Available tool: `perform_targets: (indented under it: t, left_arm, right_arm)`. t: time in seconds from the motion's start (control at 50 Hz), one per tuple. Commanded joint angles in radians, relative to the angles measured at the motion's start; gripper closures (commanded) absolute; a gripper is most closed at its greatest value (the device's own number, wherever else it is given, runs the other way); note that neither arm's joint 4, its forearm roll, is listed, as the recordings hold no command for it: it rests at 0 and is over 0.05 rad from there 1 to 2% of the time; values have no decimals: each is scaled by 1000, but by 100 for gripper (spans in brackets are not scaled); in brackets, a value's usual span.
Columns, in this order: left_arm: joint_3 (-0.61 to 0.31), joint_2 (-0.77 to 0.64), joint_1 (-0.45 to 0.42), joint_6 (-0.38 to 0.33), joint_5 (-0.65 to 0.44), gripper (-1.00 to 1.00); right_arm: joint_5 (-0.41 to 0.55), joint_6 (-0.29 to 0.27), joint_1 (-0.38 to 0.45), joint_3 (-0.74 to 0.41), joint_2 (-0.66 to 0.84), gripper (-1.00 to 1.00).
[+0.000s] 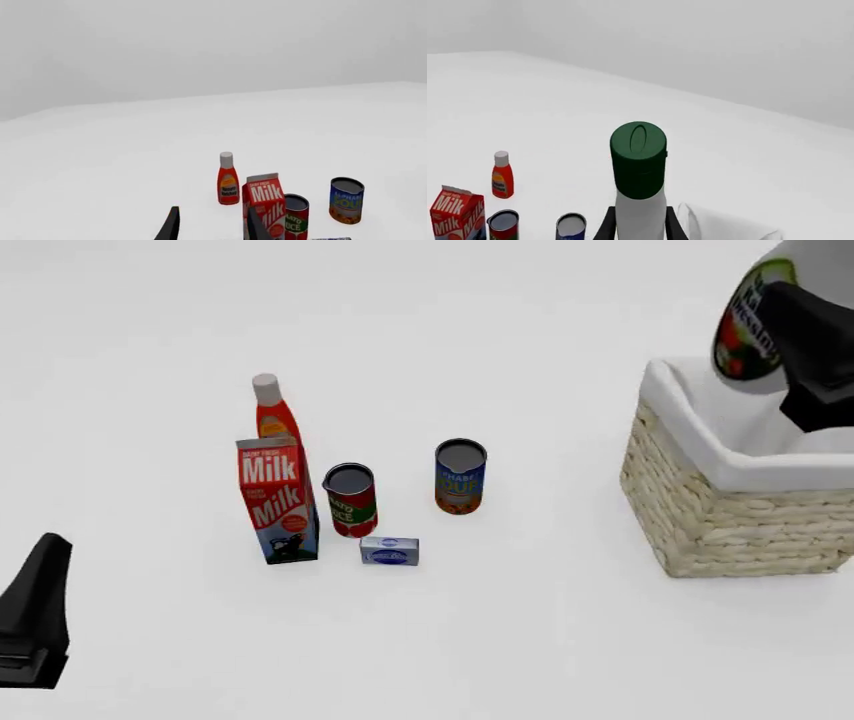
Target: Pick the salad dressing and place it in the basket.
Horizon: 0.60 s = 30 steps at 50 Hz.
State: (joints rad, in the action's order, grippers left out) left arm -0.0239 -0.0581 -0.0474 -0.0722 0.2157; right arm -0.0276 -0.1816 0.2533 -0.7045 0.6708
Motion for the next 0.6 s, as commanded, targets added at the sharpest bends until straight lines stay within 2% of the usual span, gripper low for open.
perform_targets:
  t: [0.02, 0.26, 0.6]
  left_arm:
    - [24, 58, 44, 5, -41, -100]
    - [24, 58, 72, -5, -51, -100]
    - [24, 58, 73, -3, -68, -100]
  right_arm:
    - [-24, 28, -117, -16, 16, 100]
    - [-92, 29, -258, -16, 85, 100]
    - [-230, 39, -355, -10, 277, 100]
